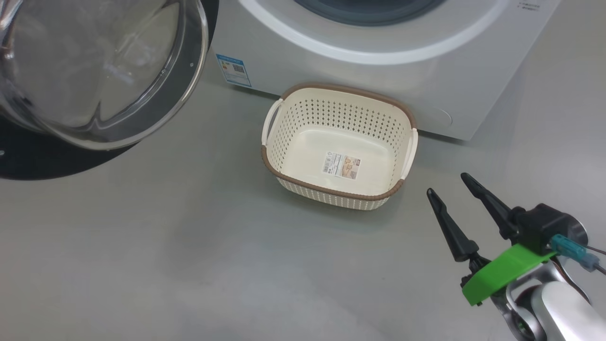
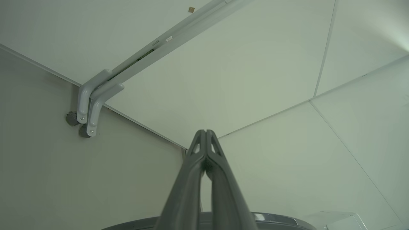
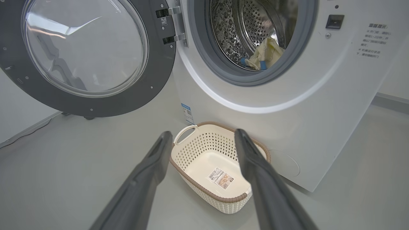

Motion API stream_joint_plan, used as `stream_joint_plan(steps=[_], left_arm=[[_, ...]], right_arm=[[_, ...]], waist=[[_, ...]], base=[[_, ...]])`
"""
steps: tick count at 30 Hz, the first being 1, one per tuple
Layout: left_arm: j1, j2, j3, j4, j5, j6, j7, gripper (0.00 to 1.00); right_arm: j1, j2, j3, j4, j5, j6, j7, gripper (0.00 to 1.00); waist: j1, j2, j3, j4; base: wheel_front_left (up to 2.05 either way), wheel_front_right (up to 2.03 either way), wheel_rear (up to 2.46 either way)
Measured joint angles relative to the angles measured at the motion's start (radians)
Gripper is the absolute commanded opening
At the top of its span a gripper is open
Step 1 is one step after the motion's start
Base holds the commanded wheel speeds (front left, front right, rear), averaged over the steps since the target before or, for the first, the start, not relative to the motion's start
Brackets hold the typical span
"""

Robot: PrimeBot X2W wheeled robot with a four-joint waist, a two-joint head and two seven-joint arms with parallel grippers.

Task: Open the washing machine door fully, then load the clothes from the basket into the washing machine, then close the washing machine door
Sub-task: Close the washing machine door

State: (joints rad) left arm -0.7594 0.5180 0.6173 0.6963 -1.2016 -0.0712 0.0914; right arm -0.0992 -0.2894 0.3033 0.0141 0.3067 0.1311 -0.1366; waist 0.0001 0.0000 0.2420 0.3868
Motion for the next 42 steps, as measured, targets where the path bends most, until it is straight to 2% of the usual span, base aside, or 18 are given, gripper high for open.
stream_joint_plan(steps=[5, 13, 32, 42], left_arm=[[-0.036, 0.008, 0.000, 0.049, -0.015, -0.026, 0.010, 0.00], [-0.051, 0.008, -0.007, 0.096, -0.059, -0.044, 0.064, 0.00], [-0.097, 0.039, -0.047, 0.126, -0.076, -0.041, 0.194, 0.00], [-0.101, 0.041, -0.054, 0.119, -0.076, -0.025, 0.212, 0.00]], right_arm=[[-0.010, -0.021, -0.001, -0.027, 0.000, 0.000, 0.020, 1.00], [-0.011, -0.043, -0.003, -0.058, 0.000, 0.000, 0.042, 1.00], [-0.013, -0.065, -0.003, -0.101, -0.009, 0.000, 0.076, 1.00], [-0.029, -0.076, 0.000, -0.111, -0.009, 0.000, 0.084, 1.00]], waist=[[0.0000, 0.0000, 0.029, -0.017], [0.0001, 0.0000, 0.068, -0.034], [-0.0001, 0.0000, 0.125, -0.062], [-0.0001, 0.0000, 0.148, -0.069]], base=[[0.00, 0.00, 0.00], [0.00, 0.00, 0.00], [0.00, 0.00, 0.00], [0.00, 0.00, 0.00]])
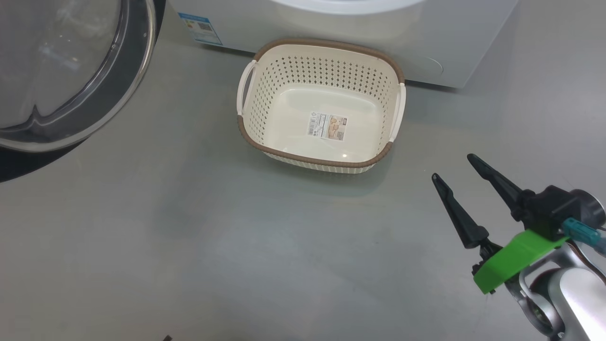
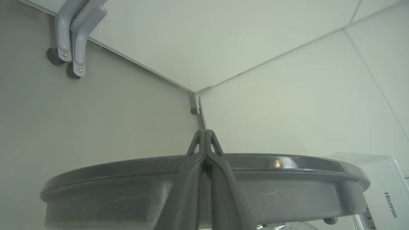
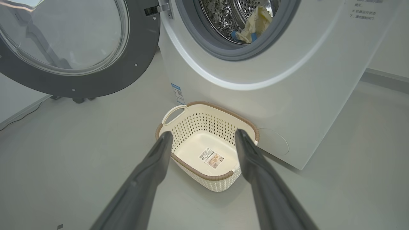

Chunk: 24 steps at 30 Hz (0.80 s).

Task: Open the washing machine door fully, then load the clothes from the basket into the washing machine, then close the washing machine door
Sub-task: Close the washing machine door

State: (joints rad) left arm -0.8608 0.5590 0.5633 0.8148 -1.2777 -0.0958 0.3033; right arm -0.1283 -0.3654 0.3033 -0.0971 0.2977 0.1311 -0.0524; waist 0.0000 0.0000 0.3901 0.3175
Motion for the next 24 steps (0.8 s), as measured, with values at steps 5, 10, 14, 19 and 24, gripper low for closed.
stream_joint_plan(steps=[5, 10, 14, 19, 24], left_arm=[[0.000, 0.002, -0.002, -0.007, -0.008, 0.005, 0.023, 0.00], [0.001, 0.004, -0.005, -0.016, -0.020, 0.022, 0.060, 0.00], [0.005, 0.004, -0.005, -0.028, -0.030, 0.035, 0.083, 0.00], [0.012, 0.004, -0.004, -0.044, -0.044, 0.048, 0.114, 0.00], [0.031, 0.005, 0.001, -0.073, -0.060, 0.063, 0.147, 0.00]], right_arm=[[0.000, 0.000, 0.001, 0.000, 0.000, 0.000, 0.000, 1.00], [-0.001, 0.000, 0.010, 0.000, 0.000, 0.000, 0.000, 1.00], [-0.002, 0.000, 0.020, 0.000, 0.000, 0.000, 0.000, 1.00], [-0.008, 0.000, 0.025, 0.002, 0.000, 0.000, 0.000, 1.00], [-0.008, 0.000, 0.029, 0.005, 0.000, 0.000, 0.000, 1.00]], waist=[[0.0000, 0.0000, 0.002, 0.001], [0.0000, 0.0000, 0.000, 0.005], [0.0000, 0.0000, -0.003, 0.008], [0.0000, 0.0000, -0.007, 0.011], [-0.0001, 0.0000, -0.007, 0.012]], base=[[0.00, 0.00, 0.00], [0.00, 0.00, 0.00], [0.00, 0.00, 0.00], [0.00, 0.00, 0.00], [0.00, 0.00, 0.00]])
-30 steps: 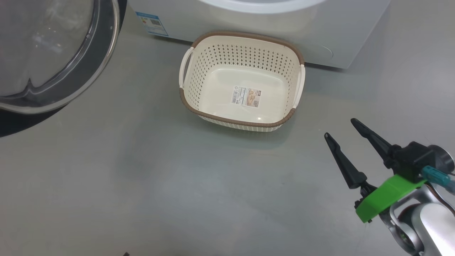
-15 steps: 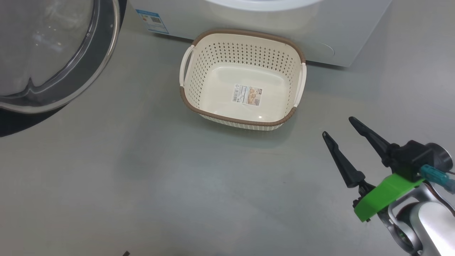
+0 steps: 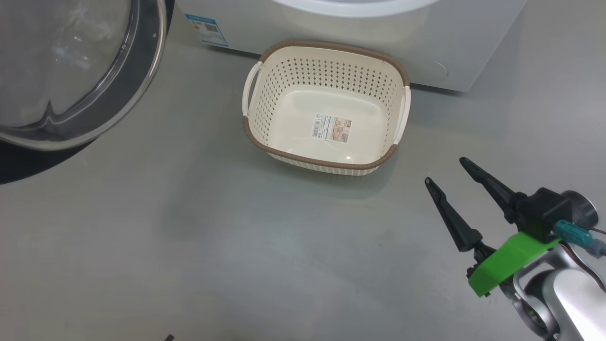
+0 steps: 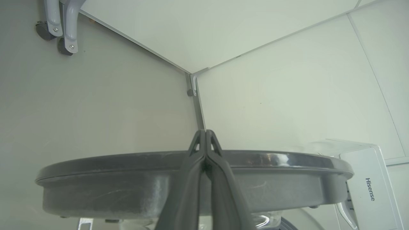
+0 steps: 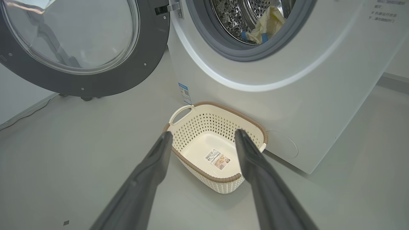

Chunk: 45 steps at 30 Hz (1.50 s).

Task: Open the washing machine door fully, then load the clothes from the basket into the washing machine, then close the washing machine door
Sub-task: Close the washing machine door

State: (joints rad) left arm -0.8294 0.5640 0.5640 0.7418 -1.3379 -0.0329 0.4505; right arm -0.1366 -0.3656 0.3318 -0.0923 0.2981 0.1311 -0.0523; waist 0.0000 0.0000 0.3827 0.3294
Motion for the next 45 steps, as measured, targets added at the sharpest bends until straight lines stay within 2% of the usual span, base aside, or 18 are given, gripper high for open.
stream_joint_plan(steps=[18, 28, 45], left_arm=[[0.016, -0.005, 0.017, -0.021, 0.019, 0.008, -0.079, 0.00], [0.016, 0.003, 0.021, -0.021, -0.011, 0.009, 0.003, 0.00], [0.054, 0.002, 0.046, -0.082, -0.081, 0.053, 0.139, 0.00]], right_arm=[[-0.024, -0.007, 0.015, 0.008, 0.009, 0.000, 0.000, 1.00], [-0.028, -0.007, 0.013, 0.011, 0.010, 0.000, -0.002, 1.00], [-0.034, -0.007, 0.025, 0.018, 0.018, 0.000, -0.002, 1.00]], waist=[[0.0000, 0.0000, 0.014, -0.021], [0.0000, 0.0000, 0.015, -0.011], [0.0001, 0.0000, 0.014, 0.000]], base=[[0.00, 0.00, 0.00], [0.00, 0.00, 0.00], [0.00, 0.00, 0.00]])
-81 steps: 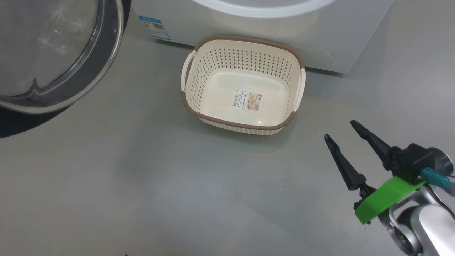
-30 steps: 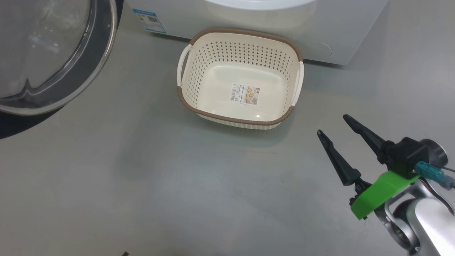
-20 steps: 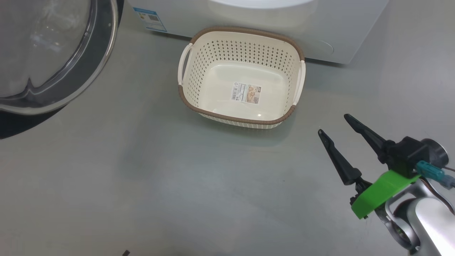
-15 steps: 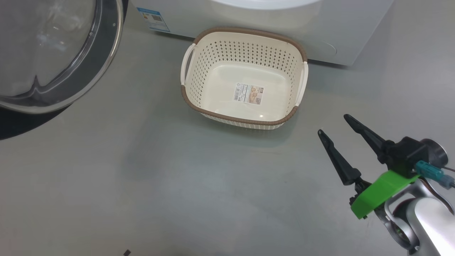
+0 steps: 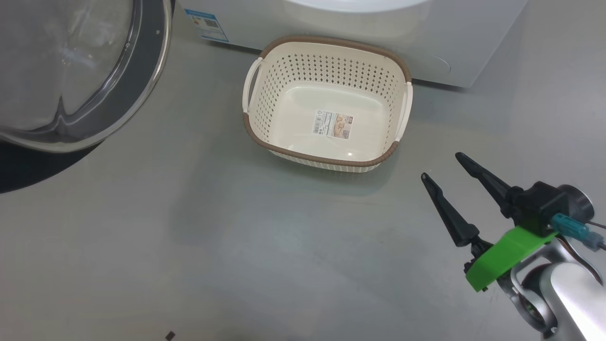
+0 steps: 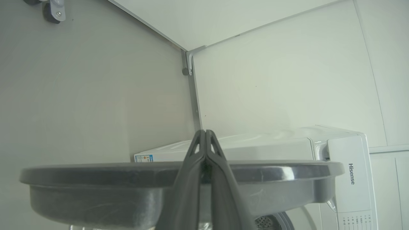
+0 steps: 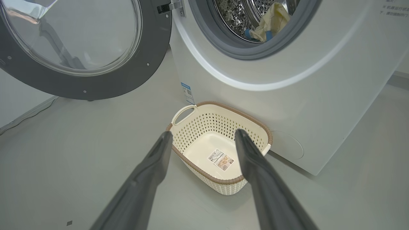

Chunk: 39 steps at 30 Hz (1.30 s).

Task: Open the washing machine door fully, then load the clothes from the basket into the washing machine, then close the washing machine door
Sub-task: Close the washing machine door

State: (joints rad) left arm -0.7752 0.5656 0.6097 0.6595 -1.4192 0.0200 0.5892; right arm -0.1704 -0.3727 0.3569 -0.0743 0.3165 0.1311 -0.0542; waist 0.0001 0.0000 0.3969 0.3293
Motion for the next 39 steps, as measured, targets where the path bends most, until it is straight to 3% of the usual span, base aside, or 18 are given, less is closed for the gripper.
stream_joint_plan(steps=[39], left_arm=[[0.109, -0.020, 0.008, -0.151, -0.064, 0.104, 0.171, 0.00]], right_arm=[[-0.002, 0.000, 0.037, 0.033, 0.027, 0.000, -0.025, 1.00]], waist=[[-0.0001, 0.0000, -0.042, 0.000]], base=[[0.00, 0.00, 0.00]])
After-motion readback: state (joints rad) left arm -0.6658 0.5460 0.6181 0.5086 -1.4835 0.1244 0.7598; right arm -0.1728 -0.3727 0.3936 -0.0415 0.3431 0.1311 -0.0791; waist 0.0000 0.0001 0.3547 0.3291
